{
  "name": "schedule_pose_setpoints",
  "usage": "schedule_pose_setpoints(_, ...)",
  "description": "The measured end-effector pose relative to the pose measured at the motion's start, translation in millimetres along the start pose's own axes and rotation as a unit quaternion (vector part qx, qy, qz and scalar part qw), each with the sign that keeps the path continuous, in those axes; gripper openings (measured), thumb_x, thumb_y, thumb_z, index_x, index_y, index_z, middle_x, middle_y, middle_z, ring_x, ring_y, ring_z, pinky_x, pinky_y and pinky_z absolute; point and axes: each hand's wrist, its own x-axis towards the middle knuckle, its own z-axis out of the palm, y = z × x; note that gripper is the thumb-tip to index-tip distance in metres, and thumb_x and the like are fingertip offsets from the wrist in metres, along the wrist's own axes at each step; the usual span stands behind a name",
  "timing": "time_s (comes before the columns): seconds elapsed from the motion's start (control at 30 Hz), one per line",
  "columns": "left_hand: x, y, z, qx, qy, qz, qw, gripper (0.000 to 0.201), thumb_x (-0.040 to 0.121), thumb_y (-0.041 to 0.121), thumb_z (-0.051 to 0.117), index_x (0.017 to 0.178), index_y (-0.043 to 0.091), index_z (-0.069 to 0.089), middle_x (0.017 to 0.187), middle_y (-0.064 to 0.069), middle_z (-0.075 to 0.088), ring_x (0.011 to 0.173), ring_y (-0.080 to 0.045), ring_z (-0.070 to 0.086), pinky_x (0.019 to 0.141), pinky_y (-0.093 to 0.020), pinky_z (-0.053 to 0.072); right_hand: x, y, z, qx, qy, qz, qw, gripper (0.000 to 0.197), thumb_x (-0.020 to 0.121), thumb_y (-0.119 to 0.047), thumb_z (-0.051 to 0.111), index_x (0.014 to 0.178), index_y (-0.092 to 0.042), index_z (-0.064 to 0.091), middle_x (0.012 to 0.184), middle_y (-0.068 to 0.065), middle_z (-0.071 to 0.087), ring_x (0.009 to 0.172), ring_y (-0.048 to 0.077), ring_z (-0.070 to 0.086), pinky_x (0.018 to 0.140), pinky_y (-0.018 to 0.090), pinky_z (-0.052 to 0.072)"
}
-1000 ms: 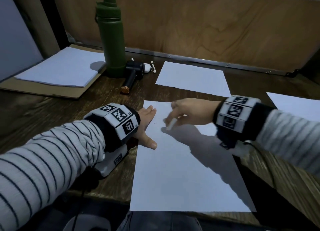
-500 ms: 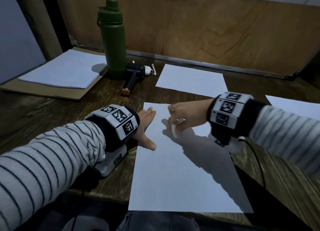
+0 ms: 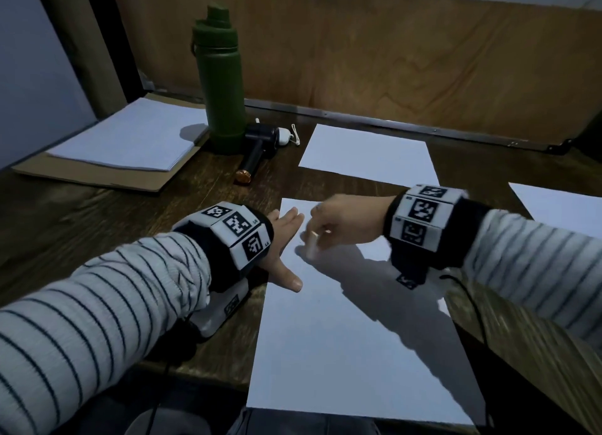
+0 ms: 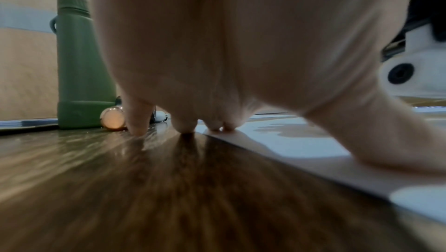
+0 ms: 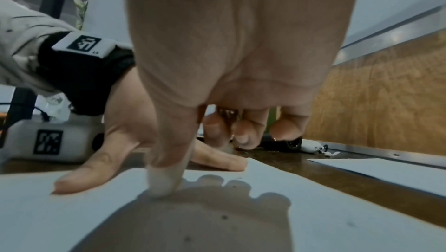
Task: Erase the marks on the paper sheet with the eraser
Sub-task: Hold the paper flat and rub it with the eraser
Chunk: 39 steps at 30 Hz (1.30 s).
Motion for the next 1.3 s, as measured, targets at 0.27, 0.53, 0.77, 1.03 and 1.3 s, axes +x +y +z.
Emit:
schedule_pose_setpoints(0.27, 5.1, -3.3, 5.3, 0.009, 0.006, -0.004, 1.000, 0.123, 0.070, 0.069, 0.061, 0.148, 0.017, -0.019, 0.158, -0.001, -0.019, 0.147, -0.025, -0.008, 0.115, -0.047, 0.012, -13.8, -10.9, 9.9, 0.069, -0.049, 0.017, 0.996, 0.023, 0.091, -0.026, 0.054, 0.108, -0.020, 0.069, 0.097, -0.012, 0.068, 0.085, 0.002, 0.053, 0.084, 0.015, 0.041)
schedule_pose_setpoints(0.53, 11.4, -5.1, 5.9, 0.006, 0.023, 0.012, 1.000, 0.124, 0.065, 0.069, 0.065, 0.150, 0.020, -0.011, 0.159, -0.002, -0.004, 0.146, -0.030, 0.004, 0.111, -0.051, 0.023, 7.1, -6.2, 8.4, 0.035, 0.065, 0.091, 0.993, 0.030, 0.089, -0.031, 0.057, 0.100, -0.005, 0.067, 0.091, 0.008, 0.068, 0.092, 0.025, 0.061, 0.082, 0.032, 0.046)
schedule_pose_setpoints(0.77, 10.3, -6.0, 5.3, 0.011, 0.003, -0.003, 1.000, 0.126, 0.067, 0.071, 0.061, 0.148, 0.019, -0.020, 0.158, -0.002, -0.018, 0.147, -0.027, -0.007, 0.115, -0.049, 0.014, -4.3, -7.1, 1.2, 0.028, -0.014, 0.089, 0.996, 0.024, 0.089, -0.022, 0.053, 0.102, -0.007, 0.067, 0.093, 0.002, 0.066, 0.088, 0.019, 0.056, 0.082, 0.027, 0.044)
schedule_pose_setpoints(1.03, 5.2, -1.6, 2.0, 0.022, -0.009, -0.008, 1.000, 0.126, 0.067, 0.070, 0.062, 0.147, 0.019, -0.021, 0.157, 0.000, -0.021, 0.147, -0.027, -0.009, 0.115, -0.049, 0.011, -19.0, -12.2, 10.2, 0.044, 0.015, 0.105, 0.993, 0.026, 0.088, -0.040, 0.055, 0.102, -0.027, 0.072, 0.105, -0.010, 0.070, 0.104, 0.014, 0.058, 0.097, 0.036, 0.044)
schedule_pose_setpoints(1.3, 6.3, -1.1, -2.1, 0.025, -0.022, -0.005, 0.999, 0.127, 0.067, 0.069, 0.063, 0.147, 0.017, -0.021, 0.157, 0.000, -0.023, 0.146, -0.027, -0.012, 0.116, -0.049, 0.007, -60.3, 16.3, 14.4, 0.205, 0.043, 0.202, 0.957, 0.021, 0.092, -0.028, 0.052, 0.097, -0.012, 0.065, 0.091, -0.009, 0.061, 0.090, 0.012, 0.059, 0.076, 0.023, 0.044)
